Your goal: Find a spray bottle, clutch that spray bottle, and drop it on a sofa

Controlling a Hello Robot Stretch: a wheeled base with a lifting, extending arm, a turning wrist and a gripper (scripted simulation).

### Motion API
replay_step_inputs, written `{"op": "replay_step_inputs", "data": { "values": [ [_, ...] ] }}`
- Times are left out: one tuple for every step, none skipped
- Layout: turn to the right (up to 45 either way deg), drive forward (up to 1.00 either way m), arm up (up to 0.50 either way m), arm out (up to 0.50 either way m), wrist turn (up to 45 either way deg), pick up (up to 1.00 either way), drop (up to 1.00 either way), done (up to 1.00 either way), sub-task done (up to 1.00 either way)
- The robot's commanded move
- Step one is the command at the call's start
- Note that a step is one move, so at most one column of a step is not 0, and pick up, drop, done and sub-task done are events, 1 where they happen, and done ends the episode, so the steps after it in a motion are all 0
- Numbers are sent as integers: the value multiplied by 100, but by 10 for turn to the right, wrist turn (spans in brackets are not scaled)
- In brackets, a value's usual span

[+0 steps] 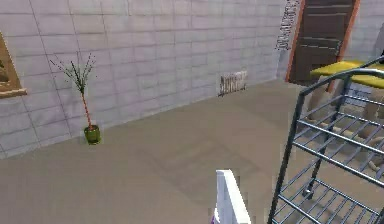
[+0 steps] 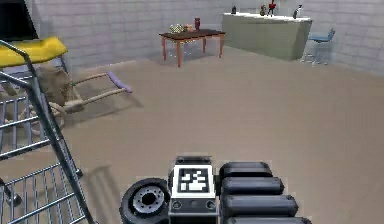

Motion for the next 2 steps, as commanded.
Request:
{"op": "replay_step_inputs", "data": {
  "values": [
    [450,0,0,0,0,0,0,0,0],
    [60,0,0,0,0,0,0,0,0]
  ]
}}
